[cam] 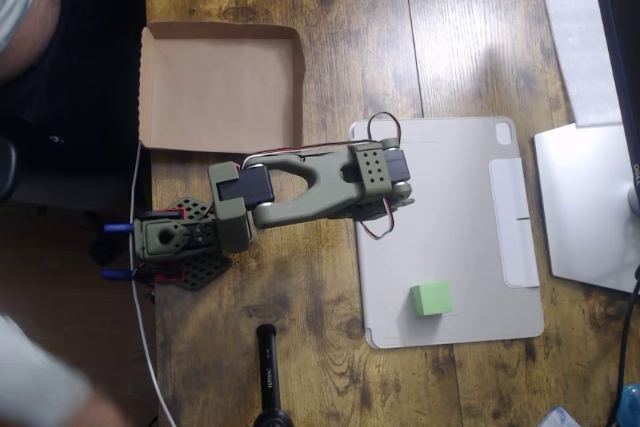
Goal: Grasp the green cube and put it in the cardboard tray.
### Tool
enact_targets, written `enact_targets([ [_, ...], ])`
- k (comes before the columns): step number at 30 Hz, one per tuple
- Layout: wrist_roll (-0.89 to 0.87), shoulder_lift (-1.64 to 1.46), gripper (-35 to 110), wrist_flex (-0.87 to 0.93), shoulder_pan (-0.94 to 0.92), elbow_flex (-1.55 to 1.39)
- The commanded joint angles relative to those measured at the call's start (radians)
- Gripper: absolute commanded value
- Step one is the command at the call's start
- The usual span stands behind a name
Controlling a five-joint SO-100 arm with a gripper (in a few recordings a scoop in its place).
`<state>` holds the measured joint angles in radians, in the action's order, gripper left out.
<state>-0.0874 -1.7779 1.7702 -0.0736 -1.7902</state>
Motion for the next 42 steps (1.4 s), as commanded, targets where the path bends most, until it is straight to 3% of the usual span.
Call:
enact_targets([
  [1, 0.025, -0.235, 5, 0.031, 0.089, -0.017],
  [26, -0.008, -0.175, 5, 0.031, 0.014, -0.011],
  [30, 0.02, -0.186, 15, 0.031, 0.032, -0.017],
  [33, 0.006, -0.149, 14, 0.025, 0.032, -0.028],
  [35, 0.143, -0.117, 14, 0.025, 0.04, -0.028],
  [42, 0.193, -0.118, 13, -0.06, 0.029, -0.003],
])
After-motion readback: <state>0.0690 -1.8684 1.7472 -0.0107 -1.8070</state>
